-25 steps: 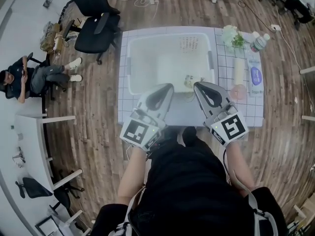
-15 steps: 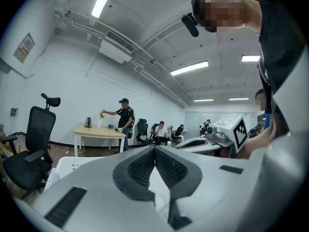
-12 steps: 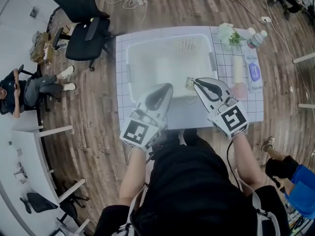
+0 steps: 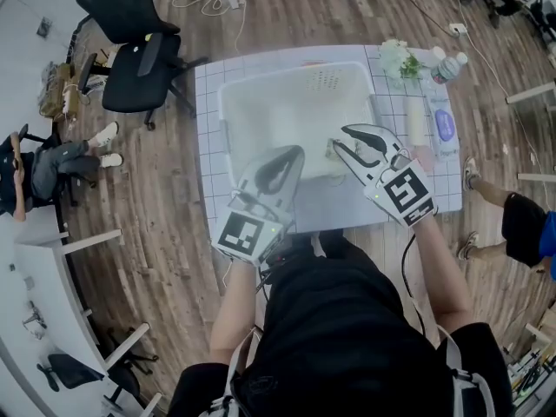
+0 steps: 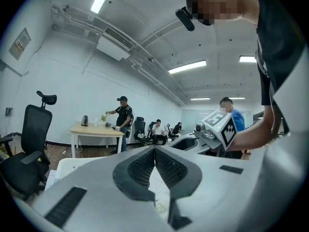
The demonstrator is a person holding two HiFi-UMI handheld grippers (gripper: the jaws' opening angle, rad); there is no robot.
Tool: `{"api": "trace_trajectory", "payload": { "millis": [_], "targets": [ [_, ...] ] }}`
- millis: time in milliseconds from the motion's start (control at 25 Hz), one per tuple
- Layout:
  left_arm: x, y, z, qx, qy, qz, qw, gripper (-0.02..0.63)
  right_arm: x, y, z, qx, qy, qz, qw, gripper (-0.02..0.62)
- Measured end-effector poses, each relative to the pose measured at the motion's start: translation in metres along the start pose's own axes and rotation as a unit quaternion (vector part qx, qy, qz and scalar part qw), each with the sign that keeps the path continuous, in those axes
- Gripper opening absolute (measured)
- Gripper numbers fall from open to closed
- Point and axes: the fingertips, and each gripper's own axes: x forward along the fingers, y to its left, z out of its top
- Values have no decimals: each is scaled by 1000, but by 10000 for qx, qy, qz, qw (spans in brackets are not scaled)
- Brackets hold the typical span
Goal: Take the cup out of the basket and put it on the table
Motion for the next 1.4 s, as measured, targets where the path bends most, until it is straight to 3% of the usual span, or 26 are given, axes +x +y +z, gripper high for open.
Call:
{"api": "trace_trajectory", "payload": {
  "millis": [640, 960, 1200, 1400],
  "targets": [
    [-3, 10, 5, 6, -46, -166, 9999, 11, 32, -6, -37, -773, 1328, 570, 9865, 177],
    [-3, 13, 6, 5, -109, -188, 9998, 11, 49, -5, -60, -1169, 2149, 1077, 9636, 193],
    [-5, 15, 6, -42, -168, -165, 9997, 11, 66, -8, -69, -1353, 2475, 1311, 9504, 207],
    [-9, 16, 4, -66, -134, -165, 9998, 11, 81, -2, -88, -1626, 3044, 1696, 9231, 213]
  ]
}}
